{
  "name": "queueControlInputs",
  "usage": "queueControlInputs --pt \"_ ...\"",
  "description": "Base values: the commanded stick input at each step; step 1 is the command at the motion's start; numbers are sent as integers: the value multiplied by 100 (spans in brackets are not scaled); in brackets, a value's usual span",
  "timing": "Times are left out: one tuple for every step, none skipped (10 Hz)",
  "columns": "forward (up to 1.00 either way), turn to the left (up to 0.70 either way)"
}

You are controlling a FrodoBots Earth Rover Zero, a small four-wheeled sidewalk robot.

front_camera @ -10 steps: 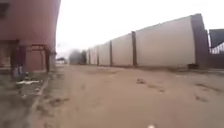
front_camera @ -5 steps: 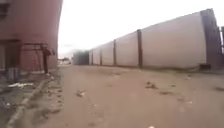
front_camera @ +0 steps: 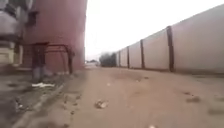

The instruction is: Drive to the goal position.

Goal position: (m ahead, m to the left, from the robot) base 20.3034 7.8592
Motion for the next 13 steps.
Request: queueControlInputs --pt "85 3" --pt "85 3" --pt "85 3" --pt "85 3" --pt "85 1" --pt "85 2" --pt "85 3" --pt "85 1" --pt "85 1" --pt "85 1" --pt "85 1" --pt "85 1" --pt "85 1"
